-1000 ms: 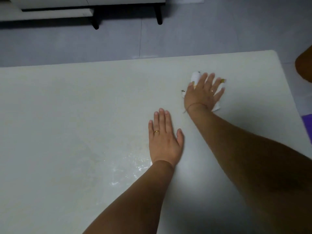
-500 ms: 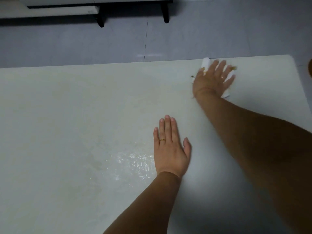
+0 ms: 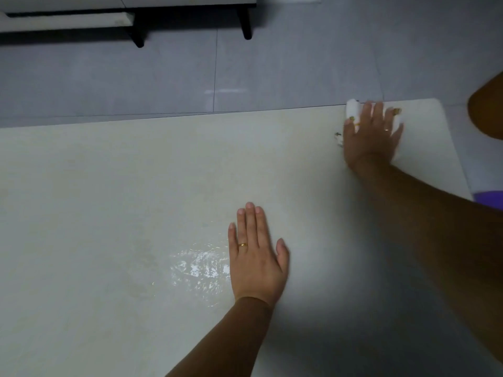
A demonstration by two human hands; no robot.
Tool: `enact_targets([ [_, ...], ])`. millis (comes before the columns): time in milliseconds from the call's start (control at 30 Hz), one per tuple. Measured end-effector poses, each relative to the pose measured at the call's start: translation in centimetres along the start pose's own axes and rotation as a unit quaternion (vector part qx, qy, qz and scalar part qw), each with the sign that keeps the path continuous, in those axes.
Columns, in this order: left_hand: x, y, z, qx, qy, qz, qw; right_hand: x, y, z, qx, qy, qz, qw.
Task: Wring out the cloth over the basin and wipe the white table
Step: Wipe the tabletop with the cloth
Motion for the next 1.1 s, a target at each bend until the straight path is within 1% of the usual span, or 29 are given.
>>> enact_targets([
  [33,0.0,0.0,0.0,-0.001,-0.001,0.001,1.0,-0.2,-1.2,-0.9,-0.031,-0.006,0.006,0.999],
  [67,0.1,0.1,0.0,-0.002,-0.003,0.002,1.0,-0.5,-2.8,-2.2,-0.019,-0.014,0.006,1.0],
  [100,0.1,0.1,-0.1,-0.003,-0.004,0.006,1.0,-0.8,-4.4,-3.6,0.033,-0.021,0.004,0.999],
  [133,0.1,0.0,-0.1,-0.003,-0.006,0.011,1.0,-0.9,-5.6,-5.0,0.108,-0.032,0.002,0.994],
  [200,0.1,0.0,0.0,-0.003,-0.01,0.013,1.0,-0.1,-5.3,-7.1,0.244,-0.057,0.001,0.968],
  [233,0.1,-0.1,-0.1,-0.004,-0.009,0.008,1.0,0.4,-3.8,-7.3,0.287,-0.053,0.0,0.956],
  [267,0.1,-0.1,0.0,-0.005,-0.004,0.003,1.0,0.9,-1.7,-7.0,0.3,-0.038,-0.003,0.953],
  [300,0.1,-0.1,0.0,-0.007,-0.001,0.001,1.0,1.3,0.9,-6.4,0.277,-0.025,-0.013,0.96],
  [367,0.1,-0.1,-0.1,-0.009,0.006,0.001,1.0,1.9,5.8,-5.2,0.172,-0.017,-0.034,0.984],
  [400,0.1,-0.1,-0.1,-0.01,0.014,0.002,1.0,1.9,7.1,-5.1,0.113,-0.014,-0.038,0.993],
  [467,0.1,-0.1,-0.1,-0.009,0.021,0.003,1.0,1.5,6.8,-6.1,-0.002,-0.004,-0.02,1.0],
  [500,0.0,0.0,-0.2,-0.01,0.021,0.004,1.0,1.3,5.6,-7.3,-0.033,-0.005,-0.008,0.999],
  [533,0.0,0.0,-0.2,-0.01,0.022,0.006,1.0,1.1,4.1,-8.7,-0.026,-0.008,-0.002,1.0],
  [567,0.1,-0.1,-0.3,-0.009,0.024,0.009,1.0,0.8,2.5,-10.2,0.019,-0.013,0.001,1.0],
  [633,0.3,0.0,-0.4,-0.008,0.023,0.015,1.0,1.1,1.1,-13.1,0.159,-0.041,0.0,0.986],
  [667,0.4,0.1,-0.4,-0.01,0.021,0.017,1.0,1.5,1.8,-13.9,0.222,-0.052,-0.004,0.974],
  [700,0.6,0.2,-0.5,-0.01,0.021,0.019,1.0,2.0,3.2,-14.2,0.265,-0.053,-0.008,0.963],
  [733,0.8,0.3,-0.6,-0.006,0.023,0.021,1.0,2.3,5.1,-14.1,0.279,-0.045,-0.016,0.959],
  [767,1.0,0.5,-0.7,0.004,0.026,0.018,1.0,2.7,7.3,-13.8,0.265,-0.037,-0.028,0.963],
  [800,1.3,0.8,-1.0,0.016,0.032,0.01,0.999,2.9,9.4,-13.4,0.227,-0.034,-0.041,0.973],
  [867,1.8,2.0,-2.7,0.018,0.046,-0.012,0.999,3.1,12.0,-13.5,0.12,-0.021,-0.046,0.991],
  [933,1.5,4.1,-6.4,-0.012,0.041,-0.044,0.998,2.9,11.4,-14.9,0.017,-0.009,-0.03,0.999],
  [967,1.1,5.3,-8.9,-0.027,0.028,-0.061,0.997,2.8,10.4,-16.1,-0.008,-0.011,-0.021,1.0],
  [1000,0.7,6.3,-11.4,-0.038,0.013,-0.075,0.996,2.7,9.1,-17.4,-0.003,-0.013,-0.014,1.0],
  [1033,0.4,7.0,-13.6,-0.042,-0.001,-0.082,0.996,2.7,8.0,-18.8,0.028,-0.019,-0.011,0.999],
  [1100,-0.3,7.7,-16.6,-0.04,-0.029,-0.064,0.997,2.7,7.0,-21.3,0.134,-0.047,-0.012,0.99],
])
Point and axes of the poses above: each hand's wrist, its own z-axis towards the middle knuckle, its own x-axis out of the back of the hand, y = z × x, the point moved 5 cm from there along z, towards the middle knuckle, and after that the axes turned 9 degrees about y, right-handed, at the moved point
